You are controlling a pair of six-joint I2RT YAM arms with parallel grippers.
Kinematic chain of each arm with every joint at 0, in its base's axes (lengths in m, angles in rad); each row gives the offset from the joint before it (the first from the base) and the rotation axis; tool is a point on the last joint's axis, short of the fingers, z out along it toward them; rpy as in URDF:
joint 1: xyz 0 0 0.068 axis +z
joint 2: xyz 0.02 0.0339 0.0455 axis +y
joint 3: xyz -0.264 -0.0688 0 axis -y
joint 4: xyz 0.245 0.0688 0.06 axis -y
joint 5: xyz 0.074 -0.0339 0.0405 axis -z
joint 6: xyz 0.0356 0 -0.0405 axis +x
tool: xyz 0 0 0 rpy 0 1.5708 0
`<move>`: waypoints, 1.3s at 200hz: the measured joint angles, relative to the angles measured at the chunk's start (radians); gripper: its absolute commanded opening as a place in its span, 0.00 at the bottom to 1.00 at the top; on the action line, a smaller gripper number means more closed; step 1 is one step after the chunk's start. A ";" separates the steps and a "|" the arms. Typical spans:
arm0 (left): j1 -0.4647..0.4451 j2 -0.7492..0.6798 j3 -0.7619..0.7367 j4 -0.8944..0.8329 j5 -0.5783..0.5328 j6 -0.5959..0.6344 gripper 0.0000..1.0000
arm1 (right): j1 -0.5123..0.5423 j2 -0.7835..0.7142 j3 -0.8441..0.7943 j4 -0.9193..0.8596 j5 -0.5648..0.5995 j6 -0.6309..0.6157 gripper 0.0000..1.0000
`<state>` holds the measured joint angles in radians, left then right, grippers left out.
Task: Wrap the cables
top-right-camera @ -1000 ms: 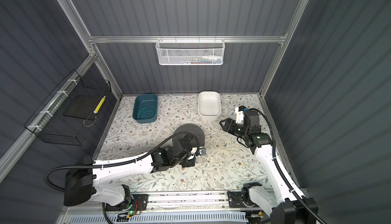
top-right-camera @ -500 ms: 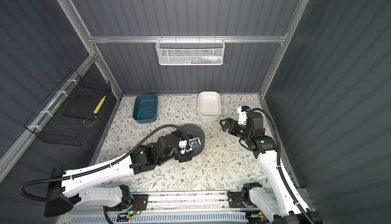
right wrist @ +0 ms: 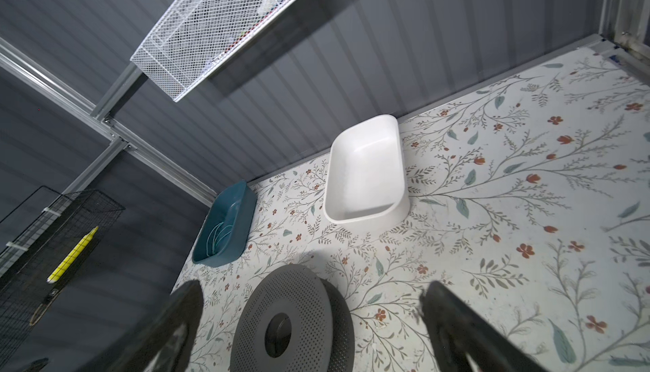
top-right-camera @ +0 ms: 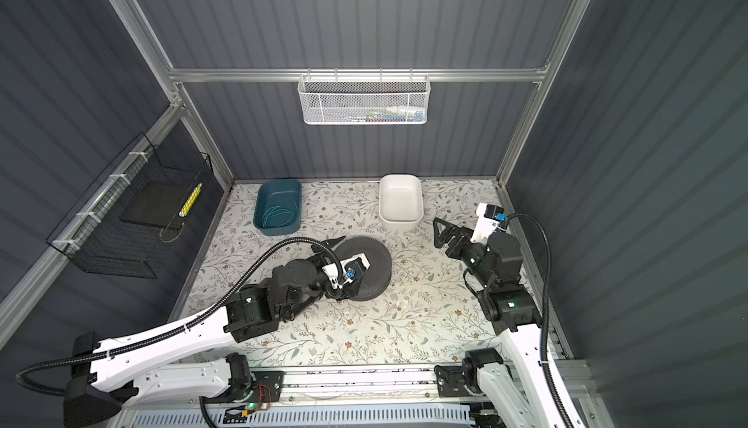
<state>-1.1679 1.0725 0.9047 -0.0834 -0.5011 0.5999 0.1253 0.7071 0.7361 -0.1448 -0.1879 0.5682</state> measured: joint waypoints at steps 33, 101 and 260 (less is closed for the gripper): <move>0.036 -0.019 -0.071 0.009 -0.022 0.009 0.99 | 0.000 0.014 -0.036 0.081 0.006 0.036 0.99; 0.272 -0.195 -0.272 0.146 -0.032 -0.071 0.99 | 0.000 0.037 -0.036 0.151 0.008 0.080 0.99; 0.763 0.042 -0.755 1.046 -0.058 -0.216 0.99 | 0.001 -0.064 -0.159 0.230 -0.014 0.021 0.99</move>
<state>-0.4049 1.1149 0.1501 0.9630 -0.5594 0.3843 0.1265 0.6426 0.5770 0.0856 -0.2020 0.5896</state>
